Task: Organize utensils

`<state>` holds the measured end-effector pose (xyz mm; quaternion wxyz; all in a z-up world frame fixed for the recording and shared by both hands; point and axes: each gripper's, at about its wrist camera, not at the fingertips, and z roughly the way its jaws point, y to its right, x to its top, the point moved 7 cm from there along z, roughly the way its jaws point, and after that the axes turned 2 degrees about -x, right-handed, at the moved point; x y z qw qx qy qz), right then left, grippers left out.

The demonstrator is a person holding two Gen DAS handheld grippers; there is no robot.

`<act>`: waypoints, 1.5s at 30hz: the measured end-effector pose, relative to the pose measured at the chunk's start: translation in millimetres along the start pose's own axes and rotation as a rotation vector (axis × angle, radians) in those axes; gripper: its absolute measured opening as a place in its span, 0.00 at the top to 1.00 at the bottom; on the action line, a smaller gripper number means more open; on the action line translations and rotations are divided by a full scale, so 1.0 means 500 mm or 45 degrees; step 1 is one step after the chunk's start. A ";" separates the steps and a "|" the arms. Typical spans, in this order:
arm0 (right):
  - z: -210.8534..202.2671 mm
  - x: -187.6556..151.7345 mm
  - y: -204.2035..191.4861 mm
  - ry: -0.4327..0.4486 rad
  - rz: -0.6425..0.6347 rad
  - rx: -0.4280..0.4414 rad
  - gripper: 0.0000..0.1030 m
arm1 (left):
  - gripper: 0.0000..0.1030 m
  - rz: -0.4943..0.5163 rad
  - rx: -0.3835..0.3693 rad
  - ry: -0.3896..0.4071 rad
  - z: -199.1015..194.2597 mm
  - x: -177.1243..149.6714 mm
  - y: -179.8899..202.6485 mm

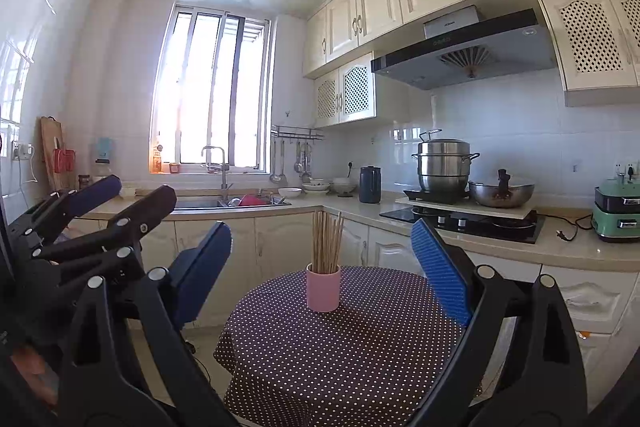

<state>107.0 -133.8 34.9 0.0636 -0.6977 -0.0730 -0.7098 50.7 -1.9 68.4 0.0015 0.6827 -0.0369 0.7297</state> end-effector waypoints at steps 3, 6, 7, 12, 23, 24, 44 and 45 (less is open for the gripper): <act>-0.002 -0.001 0.001 -0.001 0.000 -0.005 0.13 | 0.27 -0.003 -0.001 -0.001 0.002 0.000 0.005; -0.003 0.001 0.001 -0.002 -0.001 -0.010 0.13 | 0.27 -0.002 -0.002 0.000 0.003 0.001 0.007; -0.003 0.002 0.002 -0.003 -0.002 -0.012 0.13 | 0.27 -0.003 -0.002 -0.001 0.004 0.001 0.007; -0.004 0.002 0.002 -0.008 0.001 -0.012 0.13 | 0.27 -0.003 -0.004 -0.002 0.005 0.002 0.010; -0.008 0.000 0.005 -0.007 0.002 -0.027 0.12 | 0.27 -0.007 -0.009 0.006 0.007 0.001 0.024; -0.009 0.000 0.005 -0.007 0.003 -0.027 0.12 | 0.27 -0.006 -0.010 0.006 0.007 0.002 0.022; -0.021 0.006 0.007 0.019 -0.039 -0.108 0.11 | 0.27 -0.035 -0.056 0.034 0.016 -0.007 0.040; -0.020 0.005 0.007 0.016 -0.038 -0.109 0.11 | 0.27 -0.035 -0.057 0.032 0.017 -0.008 0.041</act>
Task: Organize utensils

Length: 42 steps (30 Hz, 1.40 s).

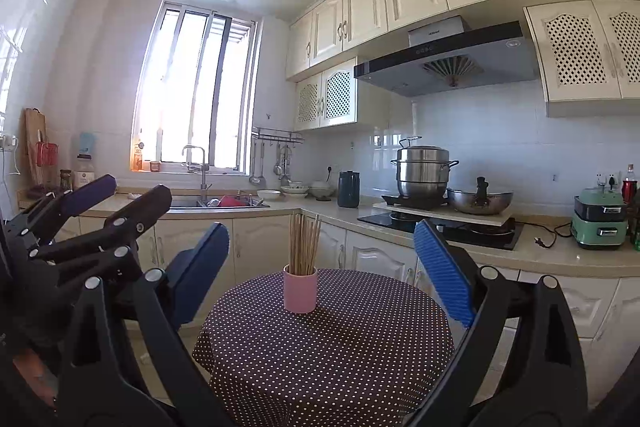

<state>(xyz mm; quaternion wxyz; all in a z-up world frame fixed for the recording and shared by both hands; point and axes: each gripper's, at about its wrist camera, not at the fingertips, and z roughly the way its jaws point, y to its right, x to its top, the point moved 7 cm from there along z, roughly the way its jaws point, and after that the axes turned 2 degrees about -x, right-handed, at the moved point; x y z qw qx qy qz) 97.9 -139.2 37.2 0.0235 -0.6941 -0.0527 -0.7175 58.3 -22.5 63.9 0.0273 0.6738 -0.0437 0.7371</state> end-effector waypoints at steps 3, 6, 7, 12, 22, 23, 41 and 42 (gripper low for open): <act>0.000 -0.001 0.001 -0.001 0.003 -0.004 0.10 | 0.27 0.003 -0.001 0.003 -0.001 -0.001 -0.001; 0.002 0.000 0.003 -0.001 0.001 -0.006 0.10 | 0.27 0.001 -0.004 0.004 0.000 -0.001 -0.001; 0.003 0.000 0.004 -0.002 0.000 -0.007 0.10 | 0.27 0.001 -0.004 0.002 0.001 -0.002 -0.001; 0.005 0.001 0.006 -0.004 0.002 -0.007 0.10 | 0.27 0.004 0.000 0.003 0.000 -0.002 0.000; 0.006 0.001 0.012 -0.004 0.004 -0.013 0.10 | 0.27 0.012 -0.001 0.001 0.001 -0.001 -0.003; 0.007 0.000 0.014 -0.005 0.005 -0.013 0.10 | 0.27 0.013 -0.002 0.000 0.002 -0.001 -0.003; 0.044 -0.021 0.025 -0.030 0.011 -0.027 0.09 | 0.27 0.012 -0.015 -0.024 0.039 -0.021 -0.013; 0.048 -0.023 0.025 -0.031 0.011 -0.028 0.09 | 0.27 0.013 -0.014 -0.025 0.043 -0.022 -0.014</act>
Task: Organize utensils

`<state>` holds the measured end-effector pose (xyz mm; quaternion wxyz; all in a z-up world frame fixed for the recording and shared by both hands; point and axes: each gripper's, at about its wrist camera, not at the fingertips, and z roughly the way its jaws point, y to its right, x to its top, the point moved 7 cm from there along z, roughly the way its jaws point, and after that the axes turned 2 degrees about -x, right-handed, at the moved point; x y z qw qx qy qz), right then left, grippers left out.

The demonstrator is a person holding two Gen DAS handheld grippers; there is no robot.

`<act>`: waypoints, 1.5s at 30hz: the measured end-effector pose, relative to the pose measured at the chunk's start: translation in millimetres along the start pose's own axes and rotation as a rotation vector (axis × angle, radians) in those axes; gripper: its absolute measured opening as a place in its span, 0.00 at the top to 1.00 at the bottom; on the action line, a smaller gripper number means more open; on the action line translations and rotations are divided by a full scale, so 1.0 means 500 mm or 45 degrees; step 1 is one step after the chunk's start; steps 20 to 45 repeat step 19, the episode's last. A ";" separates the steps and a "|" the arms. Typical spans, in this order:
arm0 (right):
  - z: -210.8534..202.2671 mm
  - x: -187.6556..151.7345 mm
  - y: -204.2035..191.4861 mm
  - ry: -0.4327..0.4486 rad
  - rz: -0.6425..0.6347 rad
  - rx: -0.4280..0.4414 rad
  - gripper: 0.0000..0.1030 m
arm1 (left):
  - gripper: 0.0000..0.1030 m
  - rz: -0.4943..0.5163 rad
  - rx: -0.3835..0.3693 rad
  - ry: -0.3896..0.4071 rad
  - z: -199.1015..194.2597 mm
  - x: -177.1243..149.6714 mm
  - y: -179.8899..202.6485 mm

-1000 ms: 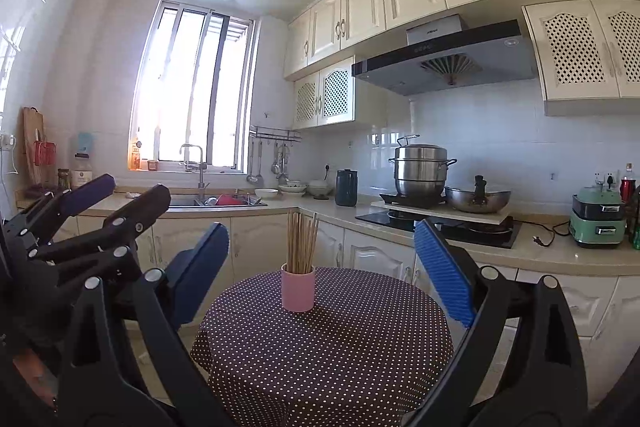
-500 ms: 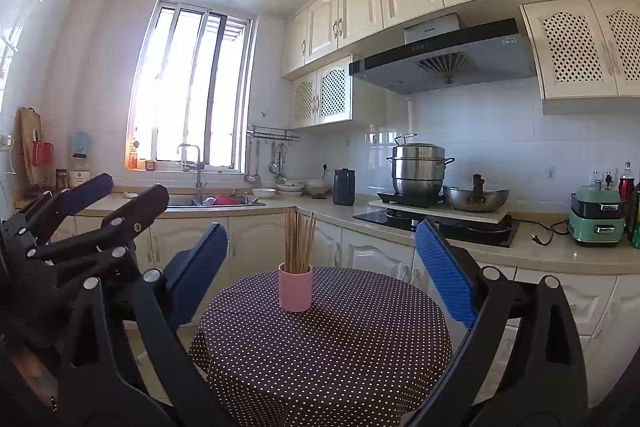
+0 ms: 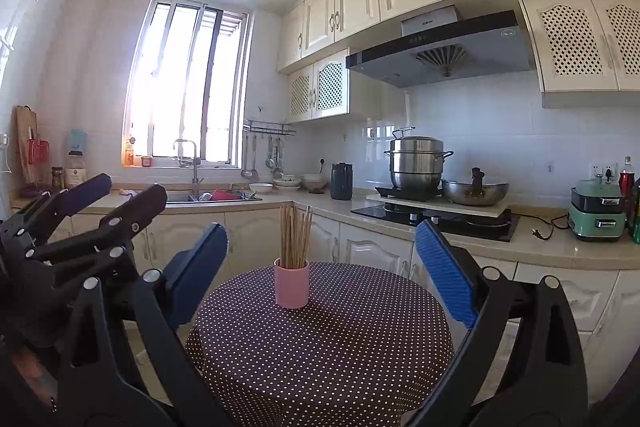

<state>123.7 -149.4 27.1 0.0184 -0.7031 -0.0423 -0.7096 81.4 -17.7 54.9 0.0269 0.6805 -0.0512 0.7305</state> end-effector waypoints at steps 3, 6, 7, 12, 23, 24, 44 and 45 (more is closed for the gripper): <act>0.018 -0.004 0.001 -0.004 0.006 0.003 0.09 | 0.27 -0.001 0.001 -0.003 0.016 -0.004 -0.004; 0.040 -0.009 0.002 -0.012 0.007 0.000 0.09 | 0.27 -0.002 0.004 -0.017 0.038 -0.013 -0.008; 0.049 -0.012 0.003 -0.018 0.009 -0.002 0.09 | 0.27 -0.002 0.004 -0.021 0.044 -0.016 -0.011; 0.102 -0.031 0.006 -0.054 0.028 0.004 0.09 | 0.27 0.000 0.018 -0.050 0.094 -0.032 -0.021; 0.201 -0.068 0.007 -0.131 0.050 0.026 0.09 | 0.27 0.024 0.048 -0.123 0.180 -0.071 -0.032; 0.201 -0.068 0.007 -0.131 0.050 0.026 0.09 | 0.27 0.024 0.048 -0.123 0.180 -0.071 -0.032; 0.201 -0.068 0.007 -0.131 0.050 0.026 0.09 | 0.27 0.024 0.048 -0.123 0.180 -0.071 -0.032; 0.201 -0.068 0.007 -0.131 0.050 0.026 0.09 | 0.27 0.024 0.048 -0.123 0.180 -0.071 -0.032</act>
